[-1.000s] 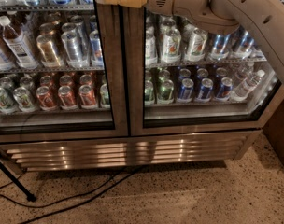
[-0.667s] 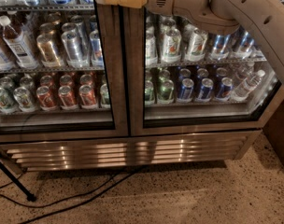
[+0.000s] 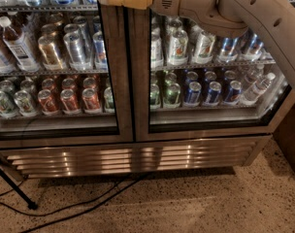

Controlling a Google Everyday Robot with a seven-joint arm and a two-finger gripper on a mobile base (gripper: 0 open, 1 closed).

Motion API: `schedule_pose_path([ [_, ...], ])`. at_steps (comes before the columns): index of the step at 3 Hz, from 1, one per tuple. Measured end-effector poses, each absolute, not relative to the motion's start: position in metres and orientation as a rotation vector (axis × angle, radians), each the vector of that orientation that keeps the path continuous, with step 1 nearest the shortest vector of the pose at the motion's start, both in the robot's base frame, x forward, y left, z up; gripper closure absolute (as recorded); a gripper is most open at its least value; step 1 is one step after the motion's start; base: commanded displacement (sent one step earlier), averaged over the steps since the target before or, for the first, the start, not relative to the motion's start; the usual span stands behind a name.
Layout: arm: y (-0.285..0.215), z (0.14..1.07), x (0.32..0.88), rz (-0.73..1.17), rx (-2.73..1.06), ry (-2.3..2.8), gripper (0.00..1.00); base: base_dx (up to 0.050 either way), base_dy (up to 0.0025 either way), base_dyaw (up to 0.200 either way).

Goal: Open right fridge door

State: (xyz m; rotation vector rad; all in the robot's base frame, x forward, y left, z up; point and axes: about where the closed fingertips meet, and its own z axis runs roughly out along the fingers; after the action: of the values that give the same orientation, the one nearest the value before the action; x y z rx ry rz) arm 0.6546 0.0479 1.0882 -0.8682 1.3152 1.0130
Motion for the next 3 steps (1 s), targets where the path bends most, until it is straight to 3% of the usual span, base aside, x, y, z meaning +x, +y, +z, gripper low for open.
schedule_pose_path([
  [3, 0.0483, 1.0884, 0.6567, 0.992, -0.854, 1.334, 0.00, 0.000, 0.00000, 0.000],
])
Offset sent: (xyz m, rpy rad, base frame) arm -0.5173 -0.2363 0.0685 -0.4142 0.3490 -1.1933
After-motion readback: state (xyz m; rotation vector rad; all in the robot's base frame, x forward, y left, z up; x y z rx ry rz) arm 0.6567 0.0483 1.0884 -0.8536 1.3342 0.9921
